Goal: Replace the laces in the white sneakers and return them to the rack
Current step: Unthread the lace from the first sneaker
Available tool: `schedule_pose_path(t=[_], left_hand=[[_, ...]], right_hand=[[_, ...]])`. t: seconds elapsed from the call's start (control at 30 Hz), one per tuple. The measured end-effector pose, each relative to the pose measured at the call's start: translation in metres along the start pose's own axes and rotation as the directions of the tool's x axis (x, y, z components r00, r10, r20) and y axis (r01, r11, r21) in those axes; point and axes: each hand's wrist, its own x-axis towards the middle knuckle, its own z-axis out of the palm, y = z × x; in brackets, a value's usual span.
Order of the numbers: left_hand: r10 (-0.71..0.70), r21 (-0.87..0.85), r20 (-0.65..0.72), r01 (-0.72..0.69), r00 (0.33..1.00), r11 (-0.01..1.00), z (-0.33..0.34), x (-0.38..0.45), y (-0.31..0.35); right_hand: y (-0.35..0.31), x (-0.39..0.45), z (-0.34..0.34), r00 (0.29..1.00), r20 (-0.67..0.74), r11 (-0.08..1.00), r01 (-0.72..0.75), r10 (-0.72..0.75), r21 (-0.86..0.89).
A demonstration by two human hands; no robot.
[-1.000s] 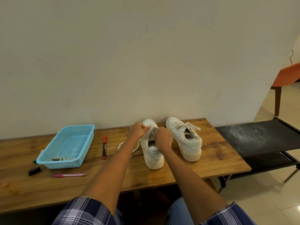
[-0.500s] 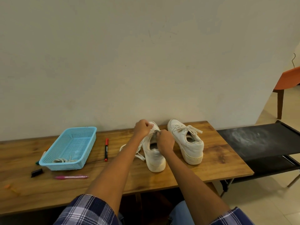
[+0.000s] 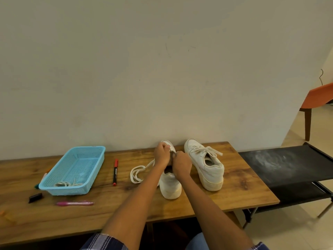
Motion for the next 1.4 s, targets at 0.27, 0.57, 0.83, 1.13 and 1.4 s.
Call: schedule_pose_path(t=[0.27,0.57,0.83,1.13,1.4], left_hand=[[-0.177,-0.116,-0.121,0.163,0.977,0.98,-0.026,0.008,0.003],[0.009,0.364,-0.123,0.037,0.992,0.931,-0.008,-0.014,-0.015],[0.094,0.248,-0.069,-0.074,0.993,0.966,-0.009,-0.018,-0.03],[0.069,0.241,-0.177,-0.025,0.982,0.97,-0.006,-0.017,-0.034],[-0.014,0.275,-0.191,0.068,0.981,0.959,-0.003,-0.016,-0.033]], right_hand=[[-0.001,0.0,-0.001,1.0,0.014,1.0,0.002,-0.002,0.002],[0.0,0.002,0.001,1.0,-0.007,0.999,0.01,-0.01,0.034],[-0.002,0.002,0.001,0.993,-0.051,0.994,0.111,-0.11,0.018],[-0.013,0.01,0.0,0.93,0.098,0.905,0.368,-0.355,-0.214],[-0.001,0.027,0.007,0.971,-0.033,0.959,0.24,-0.237,0.154]])
